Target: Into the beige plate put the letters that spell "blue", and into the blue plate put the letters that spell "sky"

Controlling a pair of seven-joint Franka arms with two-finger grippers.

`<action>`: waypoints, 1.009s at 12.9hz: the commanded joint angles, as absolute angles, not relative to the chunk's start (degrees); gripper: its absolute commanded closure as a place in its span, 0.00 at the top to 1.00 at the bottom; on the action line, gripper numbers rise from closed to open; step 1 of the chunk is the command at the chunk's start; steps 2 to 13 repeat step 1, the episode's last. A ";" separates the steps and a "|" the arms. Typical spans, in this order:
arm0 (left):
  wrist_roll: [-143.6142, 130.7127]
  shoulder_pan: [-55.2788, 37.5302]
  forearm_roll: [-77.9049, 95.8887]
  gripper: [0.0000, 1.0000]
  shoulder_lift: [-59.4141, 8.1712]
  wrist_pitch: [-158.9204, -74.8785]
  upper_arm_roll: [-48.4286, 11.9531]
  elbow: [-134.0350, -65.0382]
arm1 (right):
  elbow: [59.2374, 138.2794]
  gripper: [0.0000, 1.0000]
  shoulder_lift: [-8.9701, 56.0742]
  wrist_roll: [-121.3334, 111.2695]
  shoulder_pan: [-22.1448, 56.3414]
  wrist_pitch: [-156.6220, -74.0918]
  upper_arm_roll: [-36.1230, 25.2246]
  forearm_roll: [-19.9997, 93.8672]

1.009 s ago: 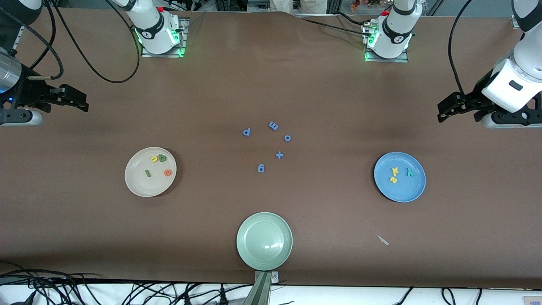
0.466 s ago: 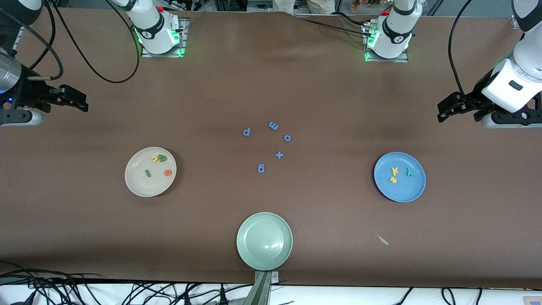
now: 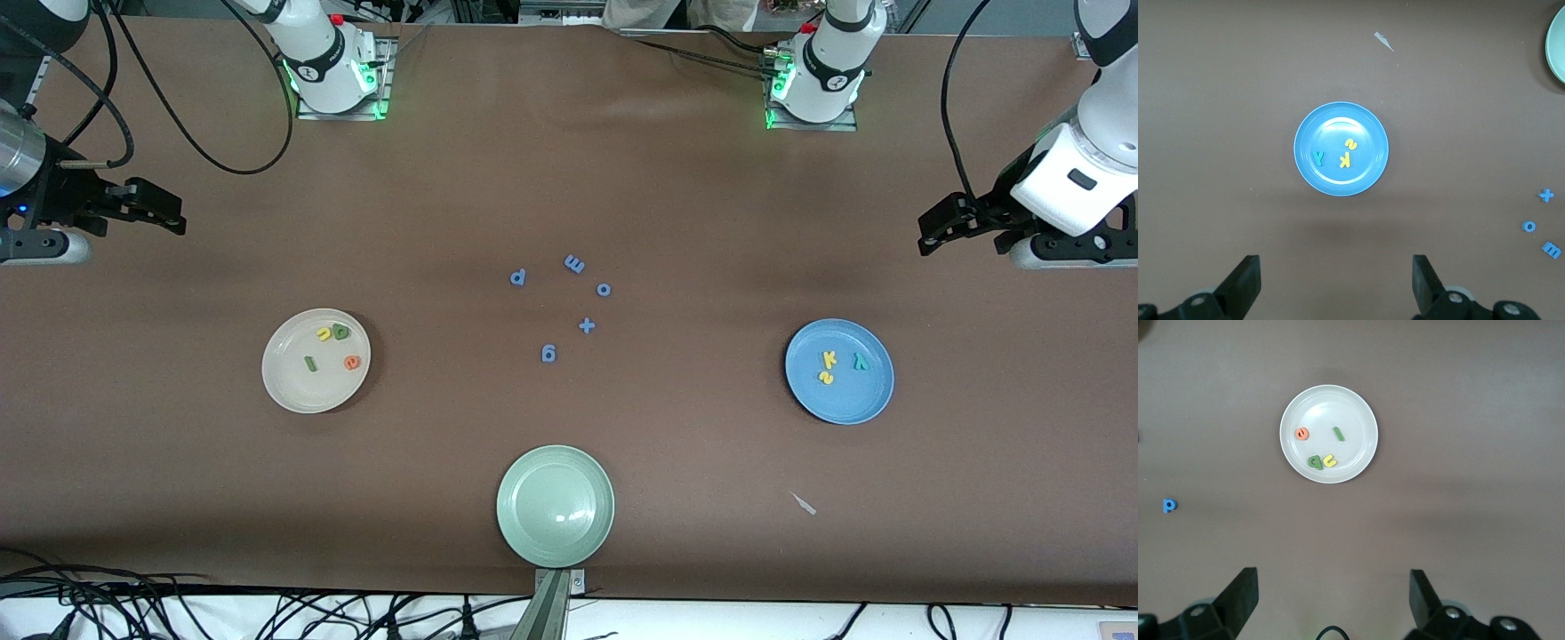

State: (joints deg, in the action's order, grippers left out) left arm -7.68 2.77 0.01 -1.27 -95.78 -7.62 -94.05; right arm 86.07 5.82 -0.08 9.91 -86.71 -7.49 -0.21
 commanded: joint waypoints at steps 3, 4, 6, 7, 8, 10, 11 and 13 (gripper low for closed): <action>-7.47 2.90 0.88 1.00 -1.85 -94.39 -7.65 -92.46 | 85.34 1.00 5.89 -0.26 9.67 -86.22 -6.94 -0.18; -7.47 2.90 0.88 1.00 -1.85 -94.39 -7.65 -92.46 | 85.34 1.00 5.89 -0.26 9.67 -86.22 -6.94 -0.18; -7.47 2.90 0.88 1.00 -1.85 -94.39 -7.65 -92.46 | 85.34 1.00 5.89 -0.26 9.67 -86.22 -6.94 -0.18; -7.47 2.90 0.88 1.00 -1.85 -94.39 -7.65 -92.46 | 85.34 1.00 5.89 -0.26 9.67 -86.22 -6.94 -0.18; -7.47 2.90 0.88 1.00 -1.85 -94.39 -7.65 -92.46 | 85.34 1.00 5.89 -0.26 9.67 -86.22 -6.94 -0.18; -7.47 2.90 0.88 1.00 -1.85 -94.39 -7.65 -92.46 | 85.34 1.00 5.89 -0.26 9.67 -86.22 -6.94 -0.18; -7.47 2.90 0.88 1.00 -1.85 -94.39 -7.65 -92.46 | 85.34 1.00 5.89 -0.26 9.67 -86.22 -6.94 -0.18; -7.47 2.90 0.88 1.00 -1.85 -94.39 -7.65 -92.46 | 85.34 1.00 5.89 -0.26 9.67 -86.22 -6.94 -0.18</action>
